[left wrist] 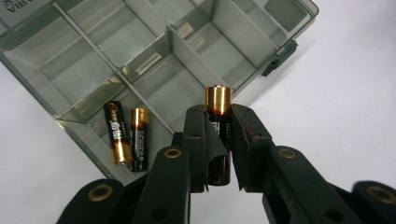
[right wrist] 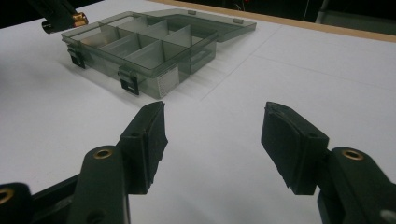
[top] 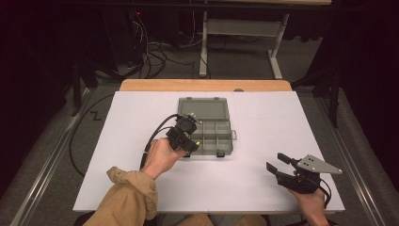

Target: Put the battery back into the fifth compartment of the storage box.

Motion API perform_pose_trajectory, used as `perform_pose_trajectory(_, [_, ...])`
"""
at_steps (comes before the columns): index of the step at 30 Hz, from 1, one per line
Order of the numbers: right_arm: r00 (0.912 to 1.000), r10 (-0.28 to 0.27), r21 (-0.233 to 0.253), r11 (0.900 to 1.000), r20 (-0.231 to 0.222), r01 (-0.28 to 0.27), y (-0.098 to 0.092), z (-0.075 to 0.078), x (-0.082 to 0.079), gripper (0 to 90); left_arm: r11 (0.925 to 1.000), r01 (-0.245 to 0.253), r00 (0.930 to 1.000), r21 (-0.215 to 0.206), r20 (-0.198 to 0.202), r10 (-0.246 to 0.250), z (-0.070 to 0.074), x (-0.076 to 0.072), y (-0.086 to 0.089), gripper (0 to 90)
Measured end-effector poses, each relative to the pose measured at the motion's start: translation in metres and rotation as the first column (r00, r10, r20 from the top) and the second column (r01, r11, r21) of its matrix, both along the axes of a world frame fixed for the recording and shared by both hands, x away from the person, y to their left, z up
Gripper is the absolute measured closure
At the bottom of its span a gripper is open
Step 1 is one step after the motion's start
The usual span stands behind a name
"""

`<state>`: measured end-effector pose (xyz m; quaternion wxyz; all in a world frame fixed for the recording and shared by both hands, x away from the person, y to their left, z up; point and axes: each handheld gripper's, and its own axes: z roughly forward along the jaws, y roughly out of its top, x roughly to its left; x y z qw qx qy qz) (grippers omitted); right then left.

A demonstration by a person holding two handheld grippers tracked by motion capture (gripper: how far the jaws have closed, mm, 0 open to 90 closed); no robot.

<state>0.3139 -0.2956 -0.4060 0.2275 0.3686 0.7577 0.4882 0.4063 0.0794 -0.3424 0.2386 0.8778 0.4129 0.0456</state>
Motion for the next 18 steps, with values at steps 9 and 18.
perform_pose_trajectory(9, [1.0,0.0,0.001,1.0,0.0,0.0,0.0,0.0,0.0,41.8,0.9995,-0.031,0.9995,0.004,0.005,0.031,0.002,0.007,0.008,76.2])
perform_pose_trajectory(18, [1.0,0.001,0.001,1.0,-0.001,-0.001,0.0,0.0,0.0,41.8,0.9981,-0.055,0.9984,0.028,0.019,0.054,0.002,0.013,0.012,76.2])
